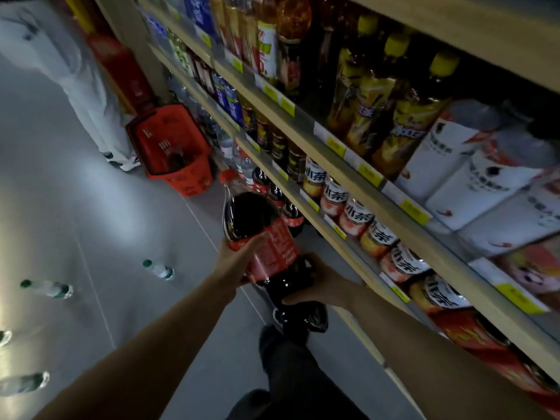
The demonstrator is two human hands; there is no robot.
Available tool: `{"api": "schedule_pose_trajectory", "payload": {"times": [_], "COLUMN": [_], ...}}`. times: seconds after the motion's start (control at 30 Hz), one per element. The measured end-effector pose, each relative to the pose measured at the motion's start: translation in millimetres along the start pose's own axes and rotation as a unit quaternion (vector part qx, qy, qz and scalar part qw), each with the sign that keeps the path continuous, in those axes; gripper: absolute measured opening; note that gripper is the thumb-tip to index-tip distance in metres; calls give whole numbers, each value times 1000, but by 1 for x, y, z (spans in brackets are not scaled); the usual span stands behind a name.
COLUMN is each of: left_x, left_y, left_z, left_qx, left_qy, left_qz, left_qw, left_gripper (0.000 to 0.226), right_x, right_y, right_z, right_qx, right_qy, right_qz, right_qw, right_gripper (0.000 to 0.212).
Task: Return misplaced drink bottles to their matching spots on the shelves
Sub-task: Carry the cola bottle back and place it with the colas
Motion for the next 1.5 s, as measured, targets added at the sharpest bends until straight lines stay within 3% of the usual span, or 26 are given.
{"api": "schedule_pose_trajectory", "payload": {"times": [0.07, 0.13, 0.2, 0.33, 0.47, 0.63, 0.73, 0.93, 1.0, 1.13, 1.37, 1.5], "left_x": [-6, -11, -15, -9, 19, 65, 103, 189, 214, 254, 259, 250], "left_y": [35, 66, 96, 158, 220, 287, 320, 380, 398, 423, 446, 450], "left_z": [-14, -27, -36, -46, -47, -34, -20, 17, 37, 78, 154, 173], "left_qx": [5, 14, 31, 55, 117, 204, 209, 237, 263, 294, 309, 305], "left_qy": [0, 2, 2, 35, 89, 128, 148, 200, 210, 213, 213, 212], "left_qz": [-10, -30, -46, -61, -82, -102, -110, -68, -52, 22, 172, 209], "left_qw": [1000, 999, 998, 996, 986, 965, 960, 948, 940, 932, 911, 905], "left_gripper": [74, 74, 69, 61, 49, 53, 60, 52, 58, 54, 102, 110], "right_x": [15, 33, 44, 41, 11, -50, -92, -182, -213, -264, -303, -301], "right_y": [30, 54, 77, 125, 176, 233, 264, 325, 340, 359, 362, 361], "right_z": [2, 6, 6, 13, 24, 37, 41, 40, 35, 19, -34, -59], "right_qx": [12, 25, 16, -7, -81, -150, -195, -245, -269, -316, -434, -472], "right_qy": [17, 32, 45, 56, 56, 119, 153, 169, 175, 184, 174, 147], "right_qz": [-4, -22, -15, 19, 61, 97, 105, 91, 85, 74, 14, -24], "right_qw": [1000, 999, 999, 998, 993, 977, 963, 950, 943, 928, 884, 869], "right_gripper": [95, 64, 58, 78, 113, 117, 108, 108, 108, 111, 110, 107]}}
Point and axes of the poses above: each hand's wrist, its own y-axis towards the middle knuckle, its own z-axis out of the palm, x = y × z, the point moved 3 cm from there along y, towards the middle knuckle, and after that the axes turned 15 degrees about y, right-handed, at the moved point
